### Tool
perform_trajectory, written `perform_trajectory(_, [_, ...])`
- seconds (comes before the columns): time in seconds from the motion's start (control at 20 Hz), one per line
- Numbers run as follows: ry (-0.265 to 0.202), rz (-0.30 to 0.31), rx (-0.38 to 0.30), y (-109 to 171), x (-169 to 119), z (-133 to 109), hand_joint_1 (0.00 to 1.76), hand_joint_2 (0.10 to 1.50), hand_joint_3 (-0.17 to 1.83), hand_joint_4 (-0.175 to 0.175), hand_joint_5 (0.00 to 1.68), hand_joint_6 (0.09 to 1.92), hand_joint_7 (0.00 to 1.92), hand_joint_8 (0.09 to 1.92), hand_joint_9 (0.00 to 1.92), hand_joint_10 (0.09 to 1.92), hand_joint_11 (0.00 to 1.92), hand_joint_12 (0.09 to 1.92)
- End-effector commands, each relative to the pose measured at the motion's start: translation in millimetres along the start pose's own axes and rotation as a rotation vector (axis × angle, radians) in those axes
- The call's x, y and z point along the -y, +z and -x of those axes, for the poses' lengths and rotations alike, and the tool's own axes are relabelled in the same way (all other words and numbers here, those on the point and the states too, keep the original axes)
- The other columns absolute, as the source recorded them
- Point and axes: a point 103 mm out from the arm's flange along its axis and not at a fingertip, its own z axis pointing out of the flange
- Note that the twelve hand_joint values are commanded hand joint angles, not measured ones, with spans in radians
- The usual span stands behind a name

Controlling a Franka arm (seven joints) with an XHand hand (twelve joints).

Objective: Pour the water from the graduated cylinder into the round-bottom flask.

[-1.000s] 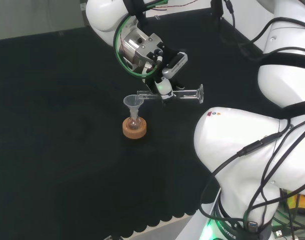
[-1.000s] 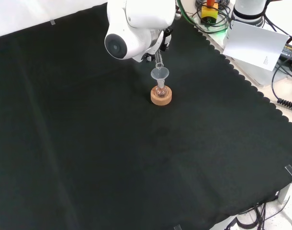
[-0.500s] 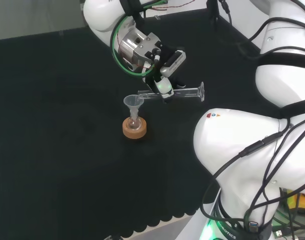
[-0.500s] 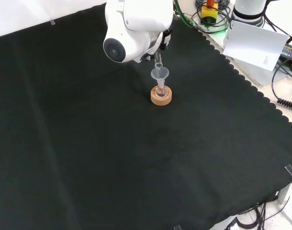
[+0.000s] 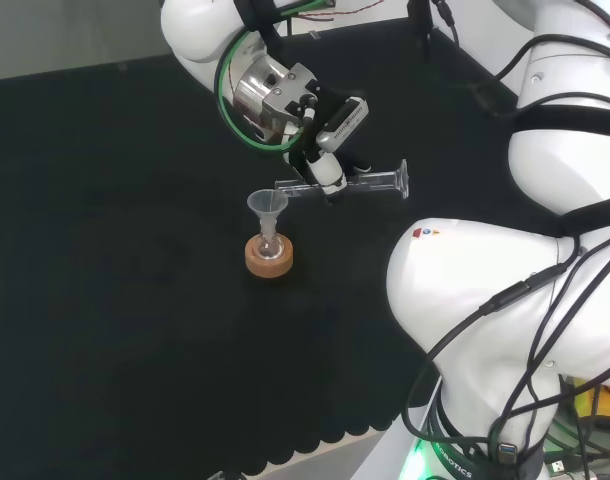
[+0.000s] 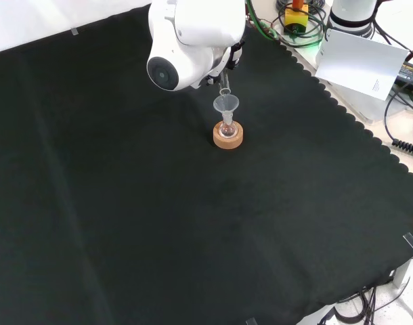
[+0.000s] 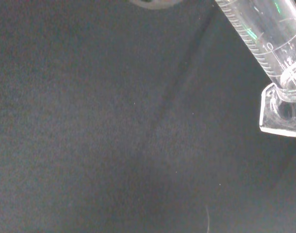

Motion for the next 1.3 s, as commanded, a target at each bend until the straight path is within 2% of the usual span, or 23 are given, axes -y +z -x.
perform_trajectory(0.05, [0.003,-0.009,0.002,0.8,0.2,0.3,1.24,1.08,-0.01,0.023,1.08,0.93,1.07,0.83,1.42,0.09,1.24,0.76])
perform_trajectory(0.35, [0.011,-0.012,0.006,0.4,2.8,-0.6,1.24,1.08,-0.01,0.023,1.08,0.93,1.07,0.83,1.42,0.09,1.24,0.75])
perform_trajectory(0.65, [0.001,0.021,0.001,3.9,3.5,1.1,1.24,1.08,0.0,0.024,1.08,0.93,1.07,0.83,1.42,0.09,1.24,0.75])
perform_trajectory(0.8, [-0.011,0.071,-0.013,4.6,6.4,2.2,1.24,1.08,0.0,0.024,1.08,0.93,1.07,0.83,1.42,0.09,1.24,0.75])
perform_trajectory(0.9, [-0.023,0.127,-0.034,5.5,8.7,4.0,1.24,1.08,0.0,0.024,1.08,0.93,1.06,0.83,1.42,0.09,1.24,0.75])
perform_trajectory(1.1, [-0.078,0.215,-0.107,9.8,11.8,8.8,1.24,1.08,0.0,0.024,1.08,0.93,1.06,0.83,1.41,0.09,1.23,0.74])
perform_trajectory(1.3, [-0.1,0.284,-0.146,14.0,15.2,13.4,1.24,1.08,0.0,0.022,1.08,0.93,1.06,0.84,1.41,0.09,1.23,0.74])
